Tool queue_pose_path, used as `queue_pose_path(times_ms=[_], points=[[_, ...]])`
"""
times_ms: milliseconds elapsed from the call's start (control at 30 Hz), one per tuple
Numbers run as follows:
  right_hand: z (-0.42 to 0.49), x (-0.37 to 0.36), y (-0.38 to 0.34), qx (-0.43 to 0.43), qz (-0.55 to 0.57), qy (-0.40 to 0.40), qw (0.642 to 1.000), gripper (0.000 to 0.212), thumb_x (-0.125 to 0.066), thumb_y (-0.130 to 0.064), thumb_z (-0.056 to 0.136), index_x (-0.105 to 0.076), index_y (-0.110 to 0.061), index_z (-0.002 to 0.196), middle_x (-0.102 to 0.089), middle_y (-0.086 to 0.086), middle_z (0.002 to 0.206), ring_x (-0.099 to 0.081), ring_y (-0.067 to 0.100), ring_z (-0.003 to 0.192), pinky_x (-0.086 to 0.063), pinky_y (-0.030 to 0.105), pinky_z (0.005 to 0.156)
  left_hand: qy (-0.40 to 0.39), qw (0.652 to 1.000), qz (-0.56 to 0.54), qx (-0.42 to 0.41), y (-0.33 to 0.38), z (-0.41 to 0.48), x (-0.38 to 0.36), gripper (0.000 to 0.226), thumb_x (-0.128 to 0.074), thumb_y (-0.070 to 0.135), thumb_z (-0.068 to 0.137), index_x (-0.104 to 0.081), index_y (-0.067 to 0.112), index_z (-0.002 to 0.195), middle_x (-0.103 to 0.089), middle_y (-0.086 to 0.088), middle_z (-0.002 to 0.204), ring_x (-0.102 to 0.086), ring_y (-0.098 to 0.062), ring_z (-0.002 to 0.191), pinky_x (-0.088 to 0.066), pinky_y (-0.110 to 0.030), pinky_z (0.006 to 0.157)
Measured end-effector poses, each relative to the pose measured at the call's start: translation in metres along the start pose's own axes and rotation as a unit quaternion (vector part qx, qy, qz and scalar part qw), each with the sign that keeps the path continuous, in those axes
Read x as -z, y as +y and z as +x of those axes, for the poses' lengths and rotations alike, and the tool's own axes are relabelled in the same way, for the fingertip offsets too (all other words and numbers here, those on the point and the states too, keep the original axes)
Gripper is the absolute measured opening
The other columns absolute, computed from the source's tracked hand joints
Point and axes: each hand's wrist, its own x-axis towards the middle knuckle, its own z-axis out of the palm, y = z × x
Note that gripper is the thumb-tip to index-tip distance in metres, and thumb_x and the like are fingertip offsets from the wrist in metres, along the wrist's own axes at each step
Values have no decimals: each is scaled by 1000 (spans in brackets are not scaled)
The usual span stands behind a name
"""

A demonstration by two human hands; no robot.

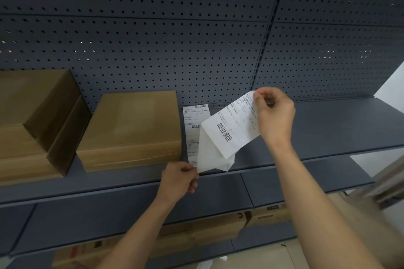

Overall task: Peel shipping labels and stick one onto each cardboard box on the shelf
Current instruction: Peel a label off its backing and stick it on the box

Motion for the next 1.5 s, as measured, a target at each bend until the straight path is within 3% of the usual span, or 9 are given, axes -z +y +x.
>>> queue_pose_path(times_ms=[133,467,700,967,1200,1267,1333,1433,1500], points=[[3,-6,-5,7,-4,1,1000,6,-64,-17,92,-70,-19,93,-69,1,92,-63,13,86,-53,33,84,0,998,50,-26,-2,-2,2,17,-62,6,93,-71,-1,81,-68,-14,62,-60,-13,48,-51,-23,50],[21,3,-26,21,4,52,998,7,-64,-20,91,-70,-19,93,-70,-2,93,-64,12,87,-53,37,86,0,997,70,-36,-3,-6,5,15,-62,3,92,-70,-2,80,-65,-12,61,-58,-9,45,-49,-21,47],[27,22,-45,59,32,83,994,7,-60,-18,94,-66,-22,92,-65,-13,84,-60,2,77,-50,18,76,-9,988,138,-70,-7,-9,7,19,-63,13,93,-71,6,77,-67,-5,65,-61,-9,50,-51,-25,50],[13,11,-55,66,63,-77,993,10,-63,-13,95,-68,-21,92,-67,-9,85,-60,1,76,-48,15,72,-7,975,192,-107,2,-25,26,14,-64,27,94,-74,24,85,-67,16,73,-60,4,64,-42,-10,60],[-5,-17,-76,68,64,-247,965,7,-65,-11,94,-71,-14,91,-70,-5,86,-61,3,76,-47,12,69,162,955,102,-225,51,-49,83,12,-63,21,94,-71,29,88,-65,29,76,-59,7,73,-41,-6,61],[-12,-29,-82,79,59,-286,953,7,-66,-10,93,-71,-14,92,-70,-1,87,-61,5,76,-48,14,68,198,940,95,-262,64,-50,99,16,-64,23,93,-66,38,88,-65,32,84,-59,6,78,-42,-6,63],[-20,-42,-90,84,55,-317,943,6,-67,-10,93,-71,-14,92,-71,3,89,-61,7,77,-48,14,69,201,937,97,-269,71,-45,113,15,-65,29,92,-63,43,91,-65,32,88,-57,6,81,-40,-9,67],[-32,-61,-100,88,53,-355,929,8,-67,-11,92,-72,-17,91,-71,4,90,-62,10,79,-50,16,71,170,944,116,-257,74,-37,131,10,-66,36,91,-67,36,101,-63,30,93,-55,7,85,-37,-11,68],[-39,-74,-106,94,51,-374,921,9,-68,-12,92,-72,-20,90,-71,3,90,-64,14,81,-51,19,73,142,948,123,-256,73,-33,141,5,-66,33,92,-69,35,96,-66,26,87,-57,6,82,-38,-10,63]])
